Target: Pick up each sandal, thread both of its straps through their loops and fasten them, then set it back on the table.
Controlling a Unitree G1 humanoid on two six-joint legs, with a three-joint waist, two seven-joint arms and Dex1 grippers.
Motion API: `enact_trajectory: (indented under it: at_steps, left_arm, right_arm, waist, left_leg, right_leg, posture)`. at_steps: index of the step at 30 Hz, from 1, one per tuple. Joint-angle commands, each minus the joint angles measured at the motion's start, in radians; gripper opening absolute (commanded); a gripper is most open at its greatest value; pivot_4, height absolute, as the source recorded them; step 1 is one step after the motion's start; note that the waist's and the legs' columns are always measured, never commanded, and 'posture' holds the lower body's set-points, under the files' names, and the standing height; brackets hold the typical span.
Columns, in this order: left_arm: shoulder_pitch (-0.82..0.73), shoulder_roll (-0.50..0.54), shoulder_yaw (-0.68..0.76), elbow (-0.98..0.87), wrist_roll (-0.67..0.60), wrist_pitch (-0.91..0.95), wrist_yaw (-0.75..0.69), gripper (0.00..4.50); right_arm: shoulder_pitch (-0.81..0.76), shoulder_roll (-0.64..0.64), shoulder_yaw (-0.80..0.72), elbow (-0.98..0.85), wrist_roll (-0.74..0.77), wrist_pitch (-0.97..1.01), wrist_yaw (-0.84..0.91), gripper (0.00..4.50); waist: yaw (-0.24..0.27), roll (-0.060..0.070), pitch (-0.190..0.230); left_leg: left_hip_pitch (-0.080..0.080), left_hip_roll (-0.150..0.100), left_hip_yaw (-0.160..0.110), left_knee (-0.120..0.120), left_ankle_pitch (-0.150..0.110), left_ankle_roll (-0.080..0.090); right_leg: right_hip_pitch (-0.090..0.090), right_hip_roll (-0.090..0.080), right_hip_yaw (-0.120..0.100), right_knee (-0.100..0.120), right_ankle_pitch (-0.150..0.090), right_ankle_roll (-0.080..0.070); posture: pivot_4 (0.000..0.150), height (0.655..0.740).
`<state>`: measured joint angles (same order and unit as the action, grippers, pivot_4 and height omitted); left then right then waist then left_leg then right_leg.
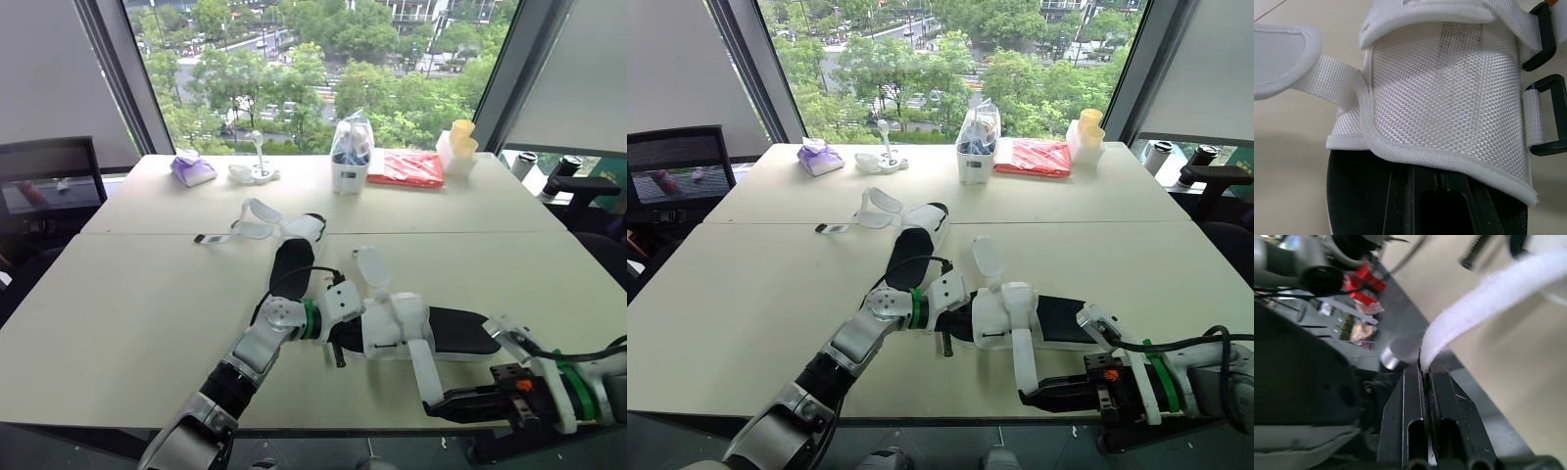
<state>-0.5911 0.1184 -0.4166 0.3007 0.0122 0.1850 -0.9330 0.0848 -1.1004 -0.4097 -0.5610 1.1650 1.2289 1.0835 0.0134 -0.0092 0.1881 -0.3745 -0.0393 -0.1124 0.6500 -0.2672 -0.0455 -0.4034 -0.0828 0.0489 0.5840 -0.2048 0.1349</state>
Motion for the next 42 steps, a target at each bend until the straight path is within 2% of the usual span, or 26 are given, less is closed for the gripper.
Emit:
enact_trajectory:
  at_steps: [1, 5, 9, 12, 17, 20, 27, 33, 36, 37, 41, 42]
  left_arm:
    - [0.004, -0.001, -0.04, 0.053, 0.026, 0.0, -0.005, 0.0]
    - [-0.004, -0.003, -0.038, 0.069, 0.025, -0.01, -0.011, 0.0]
    - [-0.005, -0.003, -0.038, 0.073, 0.027, -0.015, -0.017, 0.0]
    - [-0.006, -0.005, -0.038, 0.074, 0.028, -0.015, -0.017, 0.0]
    - [0.009, 0.002, -0.041, 0.051, 0.028, -0.003, -0.018, 0.0]
    - [0.026, 0.012, -0.045, 0.038, 0.031, 0.001, -0.018, 0.0]
    - [0.043, 0.015, -0.046, 0.01, 0.027, 0.022, -0.005, 0.0]
    - [0.054, 0.018, -0.052, -0.011, 0.027, 0.034, 0.002, 0.0]
    - [0.056, 0.018, -0.055, -0.015, 0.028, 0.037, 0.005, 0.0]
    - [0.057, 0.018, -0.056, -0.017, 0.028, 0.038, 0.005, 0.0]
    - [0.06, 0.021, -0.056, -0.021, 0.029, 0.04, 0.007, 0.0]
    - [0.061, 0.022, -0.056, -0.022, 0.029, 0.04, 0.007, 0.0]
  right_arm:
    - [-0.099, 0.0, -0.071, 0.029, 0.248, 0.027, -0.111, 0.03]
    - [-0.211, 0.006, -0.036, 0.126, 0.492, -0.019, -0.302, 0.03]
    - [-0.279, 0.026, 0.015, 0.183, 0.595, -0.058, -0.426, 0.03]
    - [-0.334, 0.107, 0.081, 0.272, 0.561, -0.099, -0.552, 0.03]
    - [-0.363, 0.176, 0.131, 0.346, 0.453, -0.099, -0.578, 0.03]
    - [-0.436, 0.245, 0.156, 0.456, 0.365, -0.137, -0.623, 0.03]
    - [-0.53, 0.304, 0.182, 0.581, 0.249, -0.096, -0.582, 0.03]
    - [-0.592, 0.34, 0.154, 0.722, 0.238, -0.024, -0.571, 0.03]
    - [-0.618, 0.344, 0.134, 0.766, 0.24, 0.01, -0.554, 0.89]
    - [-0.623, 0.337, 0.131, 0.764, 0.233, 0.017, -0.537, 1.48]
    - [-0.651, 0.283, 0.124, 0.701, 0.177, 0.005, -0.431, 3.38]
    - [-0.666, 0.267, 0.123, 0.694, 0.154, -0.012, -0.394, 3.38]
  waist:
    - [0.0, 0.0, 0.0]
    - [0.004, 0.0, 0.0]
    - [0.005, 0.0, 0.0]
    - [0.003, 0.0, 0.0]
    - [0.0, 0.0, 0.0]
    - [-0.002, 0.0, 0.0]
    - [-0.002, 0.001, 0.0]
    - [-0.004, 0.001, 0.0]
    - [-0.004, 0.001, -0.001]
    - [-0.004, 0.001, -0.001]
    - [-0.004, 0.001, 0.0]
    - [-0.004, 0.001, 0.0]
  left_leg:
    - [0.0, 0.0, 0.0, 0.0, 0.0, 0.0]
    - [-0.001, 0.0, 0.0, 0.0, 0.0, 0.0]
    - [-0.002, 0.0, 0.0, -0.001, 0.0, 0.0]
    - [-0.002, 0.0, 0.0, -0.001, 0.0, 0.0]
    - [-0.002, 0.0, 0.0, -0.001, 0.0, 0.0]
    - [-0.001, 0.0, 0.0, -0.001, 0.0, 0.0]
    - [-0.001, 0.0, 0.0, -0.002, 0.0, 0.0]
    - [0.0, 0.0, 0.0, -0.002, 0.0, 0.001]
    - [0.0, 0.0, 0.0, -0.002, 0.0, 0.001]
    - [0.0, 0.0, 0.0, -0.002, 0.0, 0.001]
    - [-0.001, 0.0, 0.0, -0.003, 0.0, 0.001]
    - [-0.001, 0.0, 0.0, -0.003, 0.0, 0.001]
  right_leg:
    - [0.0, 0.0, 0.0, 0.0, 0.0, 0.0]
    - [0.0, 0.0, 0.0, -0.002, 0.0, 0.0]
    - [0.0, -0.001, 0.0, -0.003, 0.0, -0.001]
    - [0.0, -0.001, 0.0, -0.003, 0.001, -0.001]
    - [0.0, 0.0, 0.0, -0.002, 0.001, -0.001]
    - [0.0, 0.0, 0.0, -0.002, 0.001, -0.001]
    - [-0.002, 0.001, 0.0, -0.001, 0.004, -0.005]
    - [-0.001, 0.001, 0.0, -0.001, 0.004, -0.005]
    - [-0.001, 0.001, 0.0, -0.001, 0.004, -0.005]
    - [-0.001, 0.001, 0.0, -0.001, 0.004, -0.005]
    - [-0.002, 0.001, 0.0, -0.001, 0.004, -0.004]
    - [-0.002, 0.001, 0.0, -0.001, 0.004, -0.003]
  posture:
    - [0.15, 0.74]
    - [0.15, 0.74]
    - [0.15, 0.74]
    - [0.15, 0.74]
    - [0.15, 0.74]
    - [0.15, 0.74]
    - [0.15, 0.74]
    - [0.15, 0.74]
    - [0.15, 0.74]
    - [0.15, 0.74]
    - [0.15, 0.74]
    - [0.15, 0.74]
